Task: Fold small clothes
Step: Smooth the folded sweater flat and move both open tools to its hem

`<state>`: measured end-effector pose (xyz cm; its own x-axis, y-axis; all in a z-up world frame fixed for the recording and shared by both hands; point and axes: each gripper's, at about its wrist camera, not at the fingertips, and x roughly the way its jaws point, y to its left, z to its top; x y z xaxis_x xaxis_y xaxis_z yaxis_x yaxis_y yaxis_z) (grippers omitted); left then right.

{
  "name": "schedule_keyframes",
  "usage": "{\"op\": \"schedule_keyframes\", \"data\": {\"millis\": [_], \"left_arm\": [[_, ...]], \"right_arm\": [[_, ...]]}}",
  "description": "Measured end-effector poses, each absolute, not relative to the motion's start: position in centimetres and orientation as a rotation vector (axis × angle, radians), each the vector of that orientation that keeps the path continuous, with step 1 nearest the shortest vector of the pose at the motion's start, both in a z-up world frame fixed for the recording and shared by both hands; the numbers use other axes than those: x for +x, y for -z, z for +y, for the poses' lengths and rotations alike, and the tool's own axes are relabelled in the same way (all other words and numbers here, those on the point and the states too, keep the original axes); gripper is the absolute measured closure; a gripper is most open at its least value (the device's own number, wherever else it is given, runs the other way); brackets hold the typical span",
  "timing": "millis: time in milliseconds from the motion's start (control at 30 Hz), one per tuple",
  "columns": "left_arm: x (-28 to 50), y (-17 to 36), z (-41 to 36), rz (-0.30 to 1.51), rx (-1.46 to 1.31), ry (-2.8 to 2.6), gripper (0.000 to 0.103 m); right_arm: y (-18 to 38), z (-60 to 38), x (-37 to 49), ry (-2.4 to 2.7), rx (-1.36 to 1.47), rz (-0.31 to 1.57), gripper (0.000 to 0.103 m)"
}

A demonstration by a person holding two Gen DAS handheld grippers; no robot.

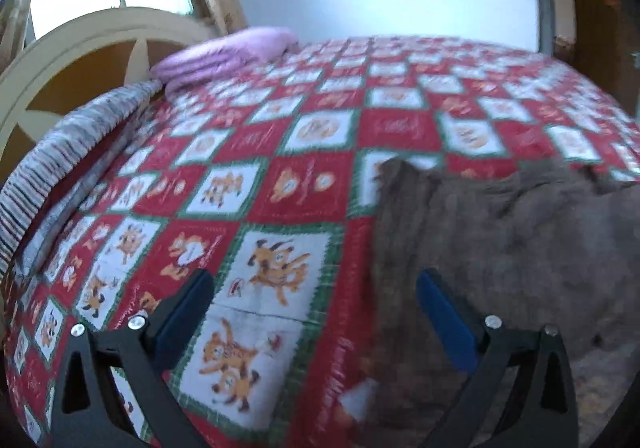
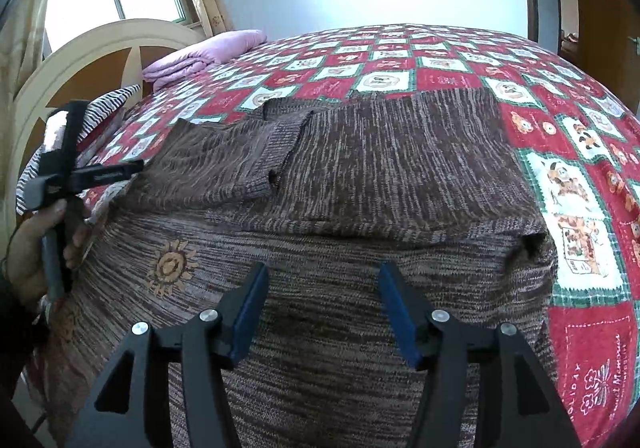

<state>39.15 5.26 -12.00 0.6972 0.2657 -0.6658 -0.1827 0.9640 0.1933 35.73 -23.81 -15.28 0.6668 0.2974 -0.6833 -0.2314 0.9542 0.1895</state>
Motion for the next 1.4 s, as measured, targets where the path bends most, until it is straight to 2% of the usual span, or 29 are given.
{"op": "schedule_keyframes", "data": {"millis": [167,267,467,500,533,567,1400], "left_arm": [[40.1,15.5,4.2,0.858,0.288,-0.324,0.0],[40.0,15.4,6.7,0.878,0.153,-0.293,0.0],[38.7,15.5,7.7,0.878,0.096,-0.266,0.0],[38.4,15.5,8.1,0.884,0.066,-0.264,0.0],[38.2,15.5,8.4,0.889,0.046,-0.259,0.0],[37.8,15.4,8.7,0.894,0.019,-0.249,0.0],[20.4,14.9,6.3,0.859,0.075,0.017,0.0]], "right_arm": [[15.2,-24.1,35.7,-0.312,0.103,0.803,0.042],[15.0,-24.5,34.8,-0.293,0.1,0.817,0.042],[15.3,-24.5,32.3,-0.25,-0.016,0.836,0.041],[15.5,-24.5,32.0,-0.249,-0.023,0.844,0.037],[15.8,-24.1,31.8,-0.259,-0.04,0.861,0.024],[15.9,-23.7,31.5,-0.266,-0.07,0.864,0.018],[15.2,-26.6,21.8,-0.16,-0.033,0.854,0.018]]}}
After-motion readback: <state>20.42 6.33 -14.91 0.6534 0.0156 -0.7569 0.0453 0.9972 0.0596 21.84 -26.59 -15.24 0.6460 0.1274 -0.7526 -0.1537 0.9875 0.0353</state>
